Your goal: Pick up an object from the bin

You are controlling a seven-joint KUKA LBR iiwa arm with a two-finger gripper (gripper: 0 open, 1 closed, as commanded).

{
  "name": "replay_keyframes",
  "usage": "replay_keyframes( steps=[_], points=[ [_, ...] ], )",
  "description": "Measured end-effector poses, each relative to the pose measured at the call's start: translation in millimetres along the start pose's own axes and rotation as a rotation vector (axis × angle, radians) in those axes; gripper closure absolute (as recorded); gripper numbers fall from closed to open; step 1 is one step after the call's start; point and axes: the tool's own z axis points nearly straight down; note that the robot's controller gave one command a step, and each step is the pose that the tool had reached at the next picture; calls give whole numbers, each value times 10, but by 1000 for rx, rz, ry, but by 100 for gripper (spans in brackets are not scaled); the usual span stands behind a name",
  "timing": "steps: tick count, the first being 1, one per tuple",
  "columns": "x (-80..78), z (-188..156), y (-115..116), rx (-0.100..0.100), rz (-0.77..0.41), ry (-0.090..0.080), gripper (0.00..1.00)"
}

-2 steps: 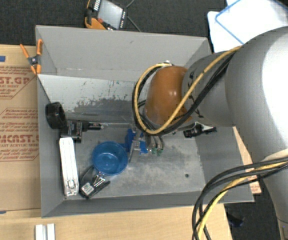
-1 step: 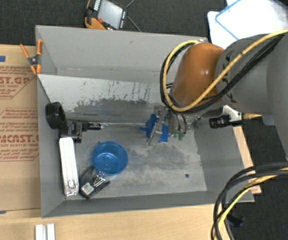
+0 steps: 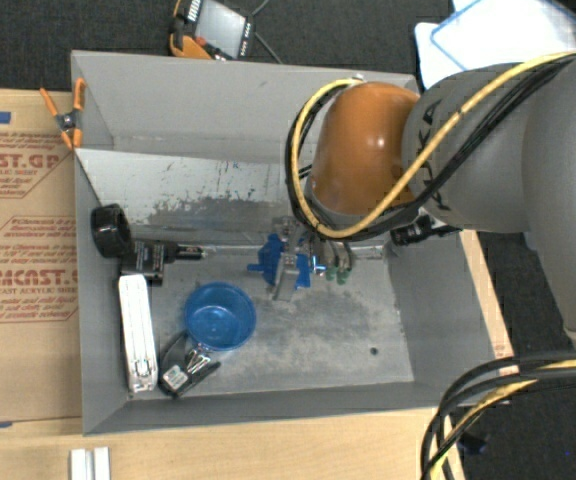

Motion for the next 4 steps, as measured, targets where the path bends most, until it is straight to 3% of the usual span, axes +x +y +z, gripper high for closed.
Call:
replay_keyframes(
  steps=[1,2,3,4],
  points=[
    [-39,-891,-447,4,124,-8,100],
    [54,2,-144,3,20,14,100],
    [-106,-495,-727,2,177,-26,100],
    [-58,-390,-654,2,149,-19,100]
  ],
)
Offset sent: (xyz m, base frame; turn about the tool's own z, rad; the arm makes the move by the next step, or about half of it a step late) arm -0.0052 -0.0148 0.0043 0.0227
